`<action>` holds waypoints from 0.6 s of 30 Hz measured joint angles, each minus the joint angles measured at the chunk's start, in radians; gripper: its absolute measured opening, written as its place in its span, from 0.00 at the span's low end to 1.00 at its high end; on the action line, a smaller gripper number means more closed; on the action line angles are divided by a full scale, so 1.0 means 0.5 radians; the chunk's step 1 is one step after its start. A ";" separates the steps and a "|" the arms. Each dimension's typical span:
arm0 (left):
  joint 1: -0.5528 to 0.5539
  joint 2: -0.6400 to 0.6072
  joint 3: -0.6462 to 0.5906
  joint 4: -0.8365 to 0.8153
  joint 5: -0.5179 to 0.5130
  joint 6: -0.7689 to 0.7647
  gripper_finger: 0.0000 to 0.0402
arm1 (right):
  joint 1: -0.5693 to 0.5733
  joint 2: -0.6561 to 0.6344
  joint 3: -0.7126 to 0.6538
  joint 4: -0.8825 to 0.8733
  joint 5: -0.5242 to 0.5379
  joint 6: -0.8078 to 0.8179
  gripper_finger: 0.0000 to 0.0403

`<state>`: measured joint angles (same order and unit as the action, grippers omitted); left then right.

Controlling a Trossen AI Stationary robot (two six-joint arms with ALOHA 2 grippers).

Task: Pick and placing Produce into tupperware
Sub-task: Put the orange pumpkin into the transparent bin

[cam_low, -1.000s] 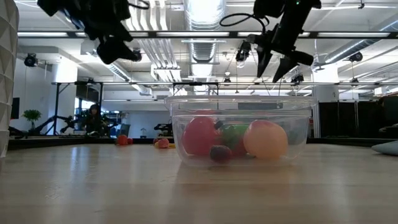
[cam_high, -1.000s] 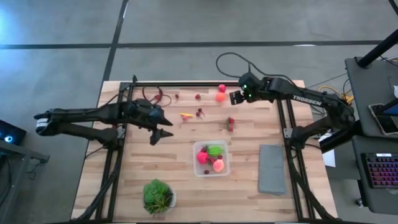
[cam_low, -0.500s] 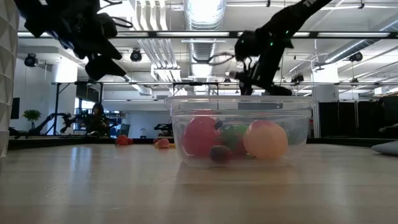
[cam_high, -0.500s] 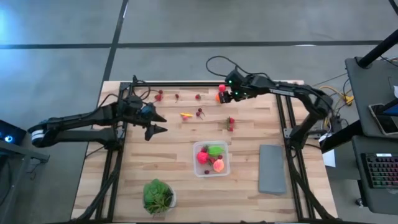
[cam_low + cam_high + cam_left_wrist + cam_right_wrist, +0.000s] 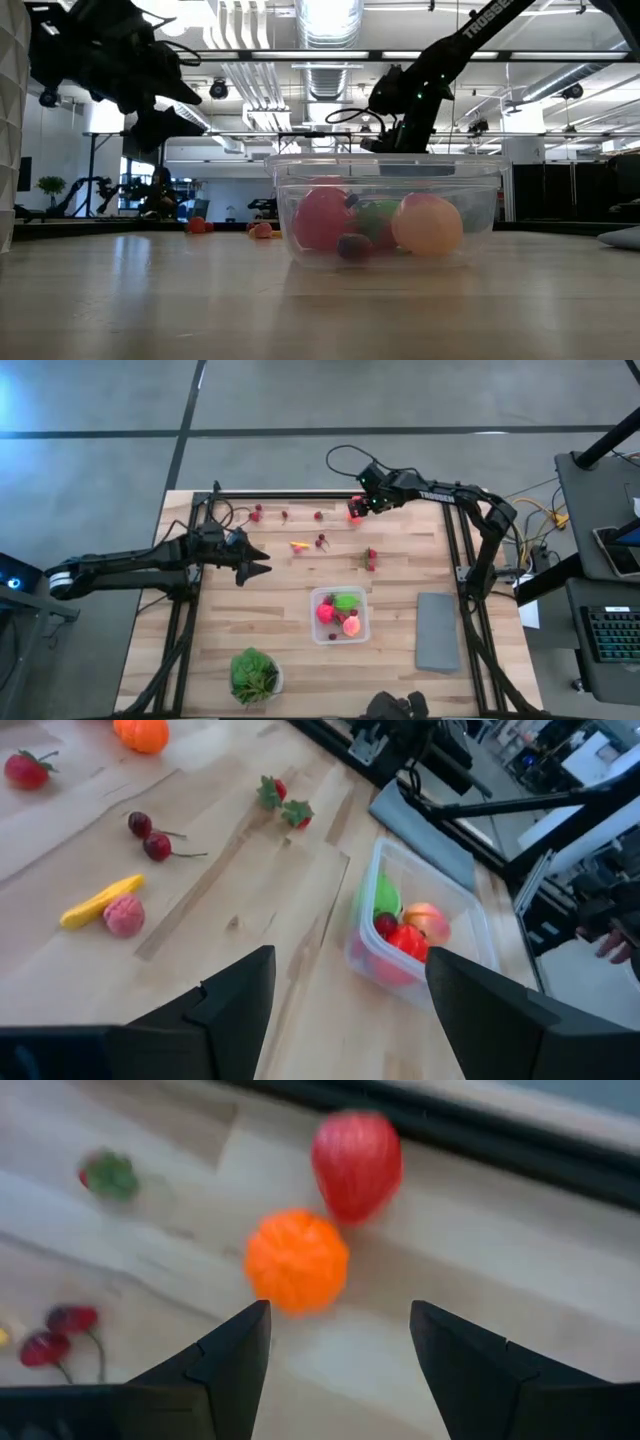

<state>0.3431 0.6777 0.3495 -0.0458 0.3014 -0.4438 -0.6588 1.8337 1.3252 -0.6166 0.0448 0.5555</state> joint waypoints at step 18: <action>0.003 0.094 -0.033 0.075 -0.098 -0.006 0.61 | -0.035 0.258 0.130 0.046 -0.103 0.091 0.77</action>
<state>0.3449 0.7246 0.3332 -0.0082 0.2526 -0.4469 -0.6762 1.9626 1.3903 -0.5934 -0.0067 0.6008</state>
